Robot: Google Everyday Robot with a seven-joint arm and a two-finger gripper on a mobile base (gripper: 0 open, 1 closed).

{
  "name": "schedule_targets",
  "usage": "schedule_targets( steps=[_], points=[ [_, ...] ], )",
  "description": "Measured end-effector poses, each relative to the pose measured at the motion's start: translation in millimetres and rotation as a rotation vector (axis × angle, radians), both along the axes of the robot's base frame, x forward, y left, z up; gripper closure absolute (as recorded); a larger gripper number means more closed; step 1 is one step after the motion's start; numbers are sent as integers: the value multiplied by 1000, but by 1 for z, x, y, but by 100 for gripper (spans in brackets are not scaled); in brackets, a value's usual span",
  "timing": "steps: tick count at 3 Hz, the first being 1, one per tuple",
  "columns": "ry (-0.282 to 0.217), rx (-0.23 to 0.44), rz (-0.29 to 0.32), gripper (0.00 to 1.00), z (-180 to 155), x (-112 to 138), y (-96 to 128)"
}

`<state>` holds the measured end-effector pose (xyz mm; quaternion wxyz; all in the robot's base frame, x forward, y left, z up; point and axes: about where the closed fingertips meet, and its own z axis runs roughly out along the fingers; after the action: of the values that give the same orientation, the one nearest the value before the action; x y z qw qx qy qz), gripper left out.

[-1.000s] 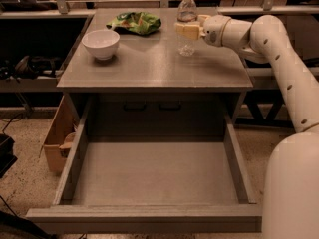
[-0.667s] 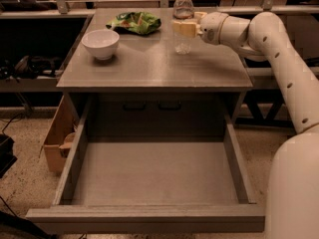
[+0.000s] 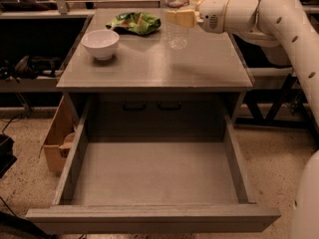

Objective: Place water bottle into top drawer

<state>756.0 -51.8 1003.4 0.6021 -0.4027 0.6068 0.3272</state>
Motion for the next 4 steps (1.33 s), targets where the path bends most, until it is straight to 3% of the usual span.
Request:
schedule_targets(
  steps=[1, 2, 4],
  points=[
    [57, 3, 93, 100, 15, -52, 7],
    [75, -26, 125, 100, 29, -89, 2],
    [77, -16, 104, 100, 35, -134, -9]
  ],
)
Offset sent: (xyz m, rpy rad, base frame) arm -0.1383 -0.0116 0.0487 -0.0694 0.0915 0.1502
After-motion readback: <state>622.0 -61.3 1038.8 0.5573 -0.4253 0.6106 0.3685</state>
